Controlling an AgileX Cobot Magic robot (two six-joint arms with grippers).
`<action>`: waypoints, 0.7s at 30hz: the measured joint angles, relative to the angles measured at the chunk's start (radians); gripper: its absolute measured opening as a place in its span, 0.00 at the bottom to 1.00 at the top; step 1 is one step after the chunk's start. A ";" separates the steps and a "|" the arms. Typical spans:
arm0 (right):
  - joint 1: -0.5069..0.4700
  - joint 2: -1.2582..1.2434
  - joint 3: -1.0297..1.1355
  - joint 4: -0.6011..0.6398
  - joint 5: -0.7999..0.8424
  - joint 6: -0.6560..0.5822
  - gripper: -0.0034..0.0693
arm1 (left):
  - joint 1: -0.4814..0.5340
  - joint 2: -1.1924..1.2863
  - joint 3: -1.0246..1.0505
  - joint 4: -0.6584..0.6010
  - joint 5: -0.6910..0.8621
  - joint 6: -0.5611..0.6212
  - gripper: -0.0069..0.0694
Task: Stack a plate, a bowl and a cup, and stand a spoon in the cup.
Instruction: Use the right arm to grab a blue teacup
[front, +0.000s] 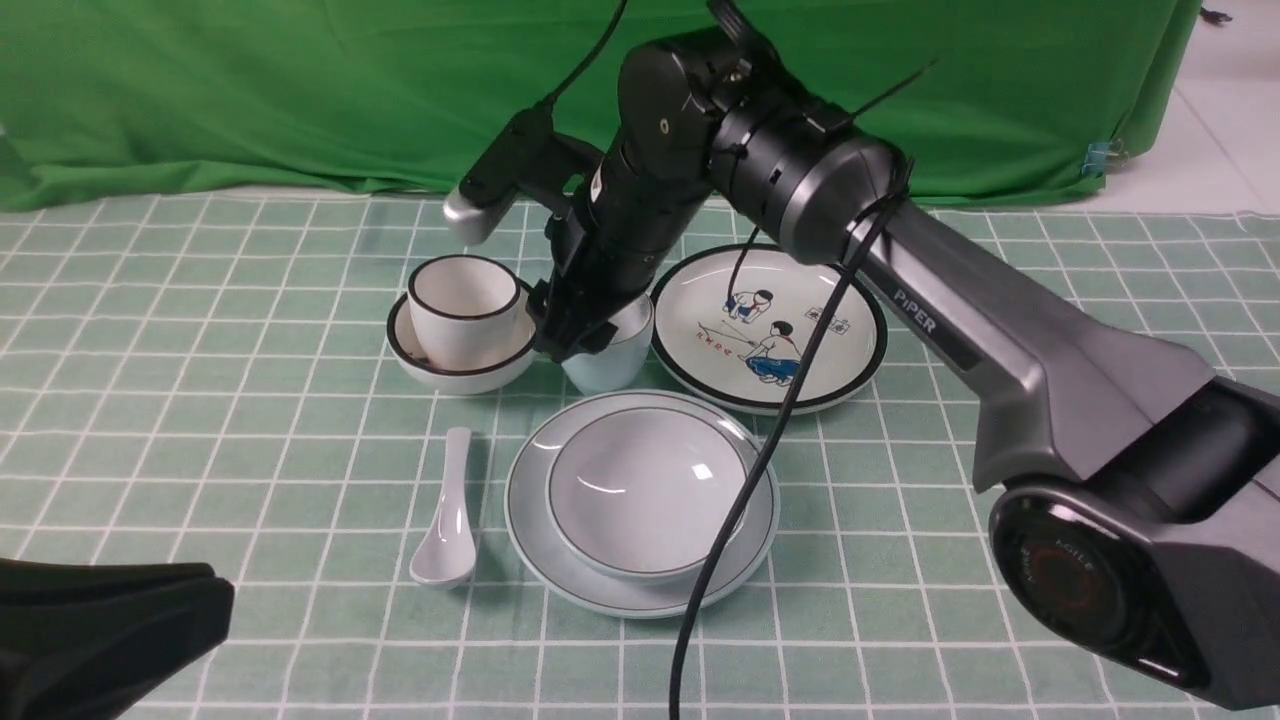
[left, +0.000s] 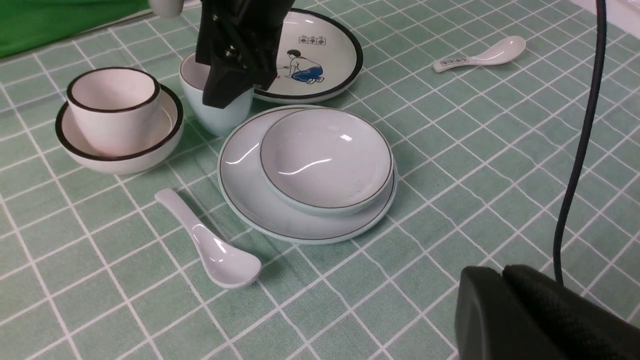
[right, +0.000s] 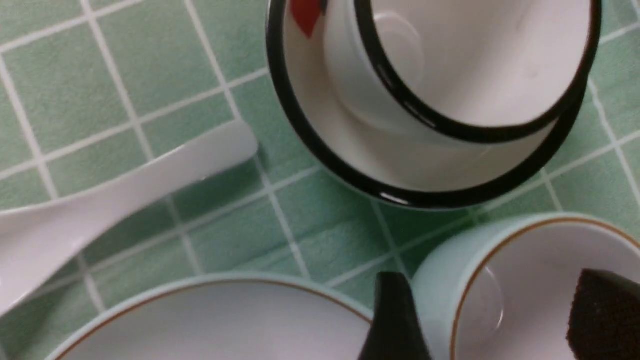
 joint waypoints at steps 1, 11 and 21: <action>-0.003 0.007 0.000 0.001 -0.007 -0.002 0.69 | 0.000 0.000 0.000 0.000 0.000 0.000 0.11; -0.019 0.052 0.014 0.006 -0.014 -0.003 0.43 | 0.000 0.000 0.000 0.002 0.000 0.000 0.11; -0.019 0.017 0.038 0.004 0.061 -0.002 0.17 | 0.000 0.000 0.000 0.003 0.015 0.000 0.11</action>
